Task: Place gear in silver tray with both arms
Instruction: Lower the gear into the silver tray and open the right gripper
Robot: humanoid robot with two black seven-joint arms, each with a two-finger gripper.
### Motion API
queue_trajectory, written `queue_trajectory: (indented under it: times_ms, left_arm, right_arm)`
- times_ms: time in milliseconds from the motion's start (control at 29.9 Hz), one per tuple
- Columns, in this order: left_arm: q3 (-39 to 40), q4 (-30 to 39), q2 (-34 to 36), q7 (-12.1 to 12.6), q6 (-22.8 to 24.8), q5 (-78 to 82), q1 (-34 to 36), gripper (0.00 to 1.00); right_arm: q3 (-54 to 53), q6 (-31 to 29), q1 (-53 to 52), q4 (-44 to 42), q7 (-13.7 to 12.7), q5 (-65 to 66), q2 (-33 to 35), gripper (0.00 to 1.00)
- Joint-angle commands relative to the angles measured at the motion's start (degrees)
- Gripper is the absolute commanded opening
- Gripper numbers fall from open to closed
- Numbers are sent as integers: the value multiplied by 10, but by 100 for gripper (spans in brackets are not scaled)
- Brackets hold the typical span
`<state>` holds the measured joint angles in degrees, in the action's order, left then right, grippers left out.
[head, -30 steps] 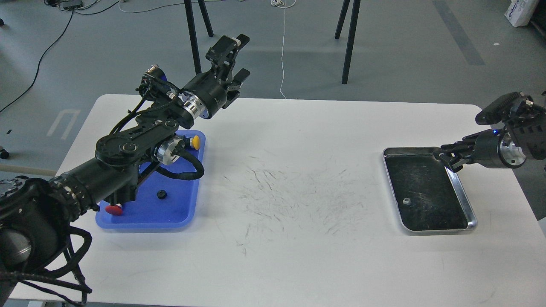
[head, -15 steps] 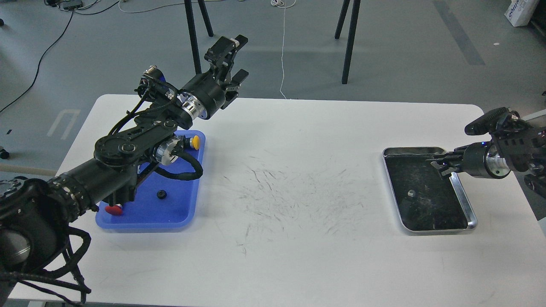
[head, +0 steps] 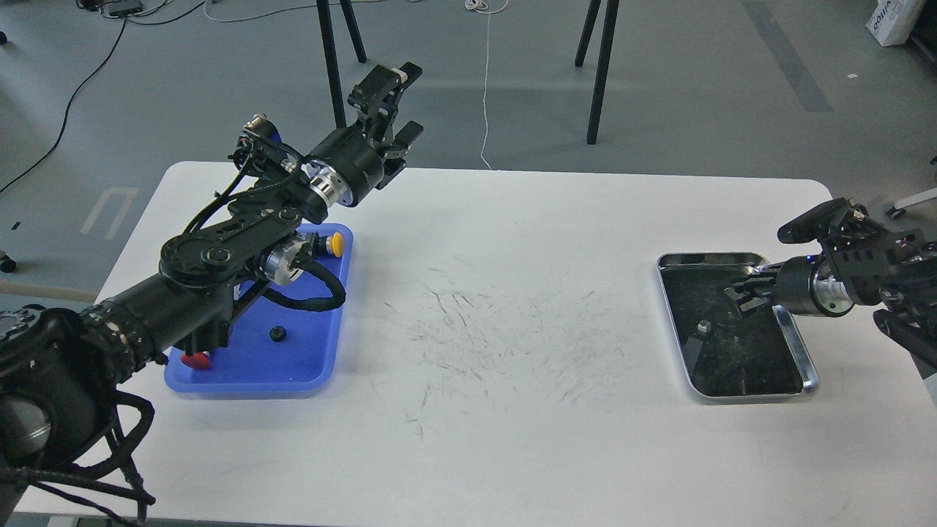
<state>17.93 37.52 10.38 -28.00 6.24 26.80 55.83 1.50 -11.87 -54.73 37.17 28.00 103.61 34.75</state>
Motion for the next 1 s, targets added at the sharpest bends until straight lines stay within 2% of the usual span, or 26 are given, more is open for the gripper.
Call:
queue_trajectory:
  times_ms: [0, 134, 301, 368, 434, 535, 735, 802, 969]
  left_arm:
    - [0, 0, 0, 0, 0, 0, 0, 100]
    - [-1, 0, 0, 0, -1, 0, -4, 100]
    - [-1, 0, 0, 0, -1, 0, -5, 100]
    - [-1, 0, 0, 0, -1, 0, -9, 100]
    - [0, 0, 0, 0, -1, 0, -16, 100]
    - [0, 0, 0, 0, -2, 0, -20, 100]
    - [0, 0, 0, 0, -2, 0, -24, 100]
    - [0, 0, 0, 0, -2, 0, -24, 100]
    - [0, 0, 0, 0, -2, 0, -24, 100]
  right_arm:
    - [0, 0, 1, -1, 0, -1, 0, 7]
    - [-3, 1, 5, -1, -1, -1, 1, 11]
    - [-3, 7, 9, 0, -4, -1, 1, 31]
    - [-3, 9, 10, 0, -4, -1, 1, 35]
    - [-3, 14, 11, 0, -4, -1, 1, 46]
    - [-2, 22, 11, -1, -4, -1, 1, 56]
    - [-8, 40, 5, -1, -4, -1, 7, 82]
    - [-22, 47, 1, -1, -4, -3, 9, 94]
    - [-56, 47, -14, -18, -4, -59, 10, 96]
